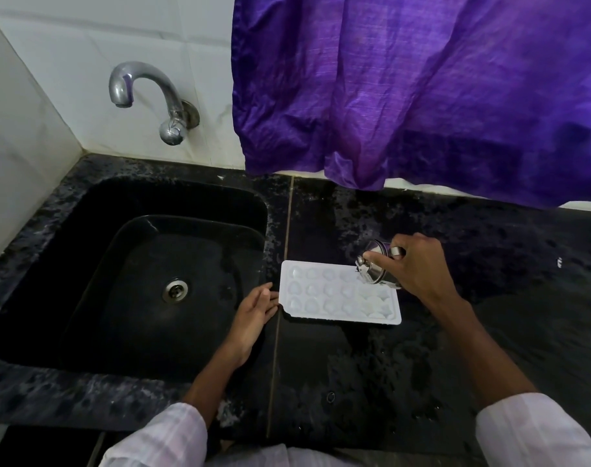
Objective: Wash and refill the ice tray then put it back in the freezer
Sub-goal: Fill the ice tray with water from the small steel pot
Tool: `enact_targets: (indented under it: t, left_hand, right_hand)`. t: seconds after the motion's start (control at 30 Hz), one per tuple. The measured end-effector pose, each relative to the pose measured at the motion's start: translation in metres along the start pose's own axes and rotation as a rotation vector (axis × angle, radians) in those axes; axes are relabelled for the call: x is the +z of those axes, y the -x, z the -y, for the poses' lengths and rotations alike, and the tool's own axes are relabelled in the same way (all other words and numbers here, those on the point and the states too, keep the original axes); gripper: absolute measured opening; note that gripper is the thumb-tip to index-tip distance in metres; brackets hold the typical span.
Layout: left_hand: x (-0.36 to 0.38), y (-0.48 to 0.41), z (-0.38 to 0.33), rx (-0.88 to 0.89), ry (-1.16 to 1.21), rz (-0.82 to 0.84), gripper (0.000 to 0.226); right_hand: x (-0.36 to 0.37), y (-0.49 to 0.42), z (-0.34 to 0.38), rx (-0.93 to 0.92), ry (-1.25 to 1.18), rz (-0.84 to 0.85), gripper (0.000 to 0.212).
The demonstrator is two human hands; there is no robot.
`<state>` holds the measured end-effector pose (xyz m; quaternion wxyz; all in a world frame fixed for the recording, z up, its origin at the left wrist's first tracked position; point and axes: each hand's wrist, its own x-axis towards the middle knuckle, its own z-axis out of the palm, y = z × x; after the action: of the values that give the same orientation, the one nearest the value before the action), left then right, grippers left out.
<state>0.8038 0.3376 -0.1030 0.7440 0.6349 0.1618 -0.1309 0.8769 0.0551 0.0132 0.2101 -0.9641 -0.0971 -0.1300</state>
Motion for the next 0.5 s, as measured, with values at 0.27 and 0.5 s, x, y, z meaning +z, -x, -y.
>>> enact_targets:
  t: [0.27, 0.5]
  left_hand:
    - [0.001, 0.001, -0.001, 0.004, 0.003, 0.002, 0.04]
    - [0.0, 0.0, -0.001, -0.005, 0.002, 0.003, 0.041]
  right_hand:
    - [-0.006, 0.008, -0.002, 0.019, -0.004, 0.003, 0.058]
    - [-0.008, 0.017, -0.003, 0.022, 0.002, 0.006, 0.056]
